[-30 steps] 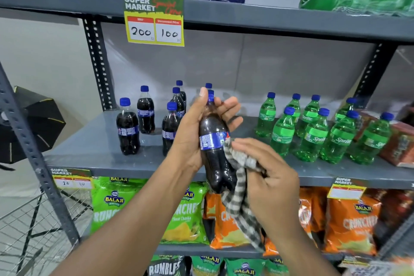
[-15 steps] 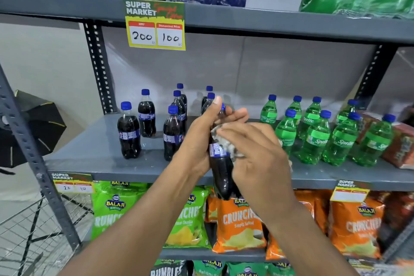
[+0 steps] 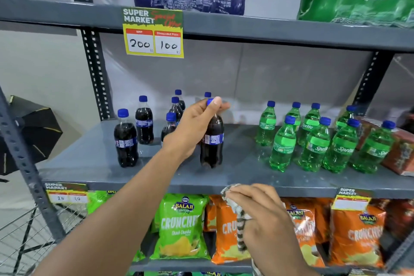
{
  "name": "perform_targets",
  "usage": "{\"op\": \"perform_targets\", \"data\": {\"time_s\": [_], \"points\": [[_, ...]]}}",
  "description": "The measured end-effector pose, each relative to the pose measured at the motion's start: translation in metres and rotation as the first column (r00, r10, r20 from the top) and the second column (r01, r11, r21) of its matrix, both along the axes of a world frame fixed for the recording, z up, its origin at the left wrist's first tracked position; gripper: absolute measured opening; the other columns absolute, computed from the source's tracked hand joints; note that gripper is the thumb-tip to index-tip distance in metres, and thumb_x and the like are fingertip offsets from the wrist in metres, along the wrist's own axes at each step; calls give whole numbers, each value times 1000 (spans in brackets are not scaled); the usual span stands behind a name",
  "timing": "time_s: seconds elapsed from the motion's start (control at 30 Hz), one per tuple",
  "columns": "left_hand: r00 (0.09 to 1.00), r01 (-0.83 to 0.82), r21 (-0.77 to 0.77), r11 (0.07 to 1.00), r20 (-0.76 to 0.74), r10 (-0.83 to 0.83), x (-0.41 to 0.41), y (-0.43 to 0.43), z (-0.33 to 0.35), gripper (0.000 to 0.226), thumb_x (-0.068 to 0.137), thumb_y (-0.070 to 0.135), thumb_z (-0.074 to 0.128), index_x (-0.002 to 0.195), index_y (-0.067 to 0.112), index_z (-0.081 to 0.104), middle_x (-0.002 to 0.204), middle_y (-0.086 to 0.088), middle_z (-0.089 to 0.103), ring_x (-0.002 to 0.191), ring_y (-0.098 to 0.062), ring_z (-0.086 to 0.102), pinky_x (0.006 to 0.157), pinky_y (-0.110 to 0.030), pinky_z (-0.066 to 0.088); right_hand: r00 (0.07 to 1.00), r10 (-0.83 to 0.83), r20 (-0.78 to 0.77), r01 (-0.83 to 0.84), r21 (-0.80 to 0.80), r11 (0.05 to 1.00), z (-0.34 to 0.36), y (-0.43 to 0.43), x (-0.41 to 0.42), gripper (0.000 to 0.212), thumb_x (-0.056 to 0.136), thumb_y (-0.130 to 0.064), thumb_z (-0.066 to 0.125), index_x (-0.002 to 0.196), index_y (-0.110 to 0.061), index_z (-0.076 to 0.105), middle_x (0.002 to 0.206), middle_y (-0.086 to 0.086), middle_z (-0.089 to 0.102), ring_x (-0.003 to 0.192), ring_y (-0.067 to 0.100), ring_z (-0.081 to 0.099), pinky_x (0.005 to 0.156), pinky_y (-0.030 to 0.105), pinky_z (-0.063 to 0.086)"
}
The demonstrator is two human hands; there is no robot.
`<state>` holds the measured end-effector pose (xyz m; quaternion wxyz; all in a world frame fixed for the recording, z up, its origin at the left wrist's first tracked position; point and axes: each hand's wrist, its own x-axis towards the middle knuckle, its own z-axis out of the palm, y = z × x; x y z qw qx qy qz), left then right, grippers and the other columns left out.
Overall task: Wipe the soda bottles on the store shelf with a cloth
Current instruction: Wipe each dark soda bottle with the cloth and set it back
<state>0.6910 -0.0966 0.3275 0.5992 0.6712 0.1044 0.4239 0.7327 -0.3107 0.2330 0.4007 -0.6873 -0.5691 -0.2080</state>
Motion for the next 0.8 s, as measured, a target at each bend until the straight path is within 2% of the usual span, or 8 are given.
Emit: {"op": "perform_targets", "data": {"time_s": [0.1,0.17,0.3,0.43,0.57,0.67,0.73,0.8], "points": [[997,-57,49,997,-53,60,8,18,-9,28,94,49,59,106,31,78,119,10,77,120,-18,66,110,-47,47,994,-23,-106,28,53,998,-4,-9,13,77,52,28,49,101,-23,79,107,-27,65,102,4,54,91,9,41],[993,-77,61,995,-81,82,12,29,-17,29,99,46,57,113,29,76,121,14,75,119,-14,66,110,-44,48,986,-44,-159,56,77,995,-3,-15,20,85,49,36,51,101,-25,79,110,-27,63,104,6,57,90,7,41],[983,-75,91,993,-159,89,25,40,-32,30,106,39,49,122,27,71,127,16,71,126,-8,60,112,-36,44,964,-79,-253,104,87,991,1,-23,32,85,53,38,51,99,-28,79,115,-26,63,106,6,59,87,3,39],[971,-65,92,994,-222,84,35,42,-44,26,106,39,48,120,30,68,126,16,67,122,2,56,105,-28,41,952,-79,-295,113,99,989,-1,-28,40,86,54,39,50,97,-29,80,114,-25,64,108,5,59,86,3,40],[955,-106,109,988,-264,131,39,44,-49,29,106,45,47,121,30,67,120,22,65,119,0,56,93,-21,40,951,-72,-299,109,108,988,-4,-31,44,86,54,39,49,96,-30,79,111,-23,66,108,8,60,88,7,41],[948,-118,108,987,-284,144,40,45,-48,32,105,48,47,122,30,67,121,17,66,118,-3,57,93,-24,40,944,-64,-324,103,106,989,-4,-33,47,85,55,39,48,95,-29,80,111,-24,66,108,7,59,86,4,40],[941,-130,125,984,-298,163,41,45,-49,32,103,49,49,123,29,64,124,8,67,119,-12,60,96,-29,43,939,-58,-338,99,104,990,-5,-34,49,86,55,39,48,95,-30,79,111,-24,66,108,7,59,85,3,40],[946,-145,140,979,-272,179,41,45,-48,23,103,44,53,121,32,63,122,4,69,117,-15,62,98,-31,48,935,-58,-351,98,98,990,-6,-36,50,87,56,39,48,96,-31,79,111,-25,65,108,6,59,84,3,41]]}}
